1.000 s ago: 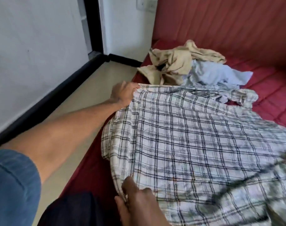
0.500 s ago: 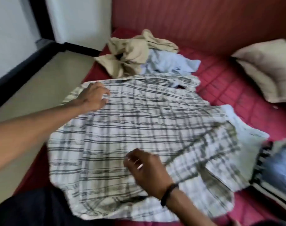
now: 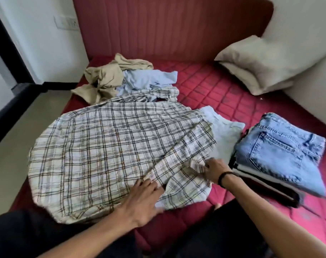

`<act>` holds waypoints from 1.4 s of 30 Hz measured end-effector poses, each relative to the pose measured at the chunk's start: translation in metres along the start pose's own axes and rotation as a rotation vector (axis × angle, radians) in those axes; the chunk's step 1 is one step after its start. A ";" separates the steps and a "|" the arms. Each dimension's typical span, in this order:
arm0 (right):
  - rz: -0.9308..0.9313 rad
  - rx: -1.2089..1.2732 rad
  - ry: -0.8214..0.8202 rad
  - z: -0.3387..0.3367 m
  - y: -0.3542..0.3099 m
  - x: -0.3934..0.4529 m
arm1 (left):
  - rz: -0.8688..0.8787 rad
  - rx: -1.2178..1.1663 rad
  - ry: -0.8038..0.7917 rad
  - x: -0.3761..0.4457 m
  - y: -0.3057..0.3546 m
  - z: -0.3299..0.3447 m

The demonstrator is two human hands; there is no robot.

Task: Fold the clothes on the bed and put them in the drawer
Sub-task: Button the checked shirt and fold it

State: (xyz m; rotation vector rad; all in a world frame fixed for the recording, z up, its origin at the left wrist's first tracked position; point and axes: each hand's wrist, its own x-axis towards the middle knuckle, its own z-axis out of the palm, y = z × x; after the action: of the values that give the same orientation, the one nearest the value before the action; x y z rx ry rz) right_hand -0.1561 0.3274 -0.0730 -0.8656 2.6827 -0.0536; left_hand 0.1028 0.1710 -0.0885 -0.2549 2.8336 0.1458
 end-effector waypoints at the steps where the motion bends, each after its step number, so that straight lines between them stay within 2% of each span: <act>1: -0.003 0.022 -0.002 -0.012 0.000 -0.002 | -0.023 -0.028 0.078 0.001 0.000 0.000; 3: 0.020 0.114 -0.012 -0.044 0.009 -0.017 | -0.047 -0.158 0.155 0.000 -0.006 -0.009; 4: 0.021 0.173 -0.001 -0.063 0.016 -0.029 | -0.051 -0.267 0.133 -0.002 -0.010 -0.017; 7: -0.116 0.260 0.000 -0.118 0.039 -0.093 | 0.014 -0.667 -0.086 -0.016 -0.029 -0.054; 8: -0.189 0.254 -0.067 -0.134 0.046 -0.117 | 0.087 -0.745 -0.184 -0.021 -0.033 -0.066; 11: -0.243 0.238 -0.562 -0.167 0.052 -0.175 | 0.273 -0.766 -0.515 -0.034 -0.032 -0.090; 12: -0.234 0.239 -0.616 -0.173 0.051 -0.179 | 0.269 -0.783 -0.603 -0.036 -0.029 -0.091; 13: -0.207 0.253 -0.598 -0.176 0.047 -0.174 | 0.216 -0.829 -0.655 -0.034 -0.026 -0.086; 14: -0.167 0.269 -0.507 -0.173 0.042 -0.160 | 0.158 -0.884 -0.638 -0.032 -0.022 -0.079; 15: -0.116 0.281 -0.341 -0.165 0.038 -0.140 | 0.085 -0.890 -0.514 -0.026 -0.017 -0.068; 17: -0.007 0.328 0.028 -0.136 0.030 -0.078 | -0.083 -0.642 -0.072 -0.016 -0.014 -0.046; 18: 0.051 0.394 0.135 -0.118 0.024 -0.048 | -0.160 -0.478 0.102 -0.016 -0.011 -0.036; 19: 0.109 0.448 0.176 -0.098 0.017 -0.017 | -0.218 -0.357 0.198 -0.017 -0.009 -0.027; 23: 0.250 0.494 0.187 -0.035 -0.003 0.050 | -0.326 -0.180 0.260 -0.018 0.000 0.009; 29: 0.346 0.662 0.305 -0.019 0.020 0.079 | -0.377 -0.094 0.383 -0.009 0.002 0.016; 35: 0.309 0.780 0.213 -0.016 0.035 0.085 | -0.411 -0.054 0.335 -0.005 -0.002 0.013; 38: 0.338 0.878 0.191 -0.016 0.046 0.086 | -0.387 -0.076 0.374 -0.006 -0.002 0.011; 40: 0.403 0.921 0.288 -0.030 0.046 0.071 | -0.349 -0.140 0.418 -0.007 -0.001 0.007; 42: 0.418 0.829 0.396 -0.050 0.040 0.044 | -0.273 -0.242 0.448 -0.011 -0.002 0.004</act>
State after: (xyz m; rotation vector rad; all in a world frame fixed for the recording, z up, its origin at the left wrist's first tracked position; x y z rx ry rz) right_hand -0.2283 0.3317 -0.0438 -0.0291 2.6990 -1.2368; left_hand 0.1147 0.1713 -0.0889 -0.8154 3.1746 0.4202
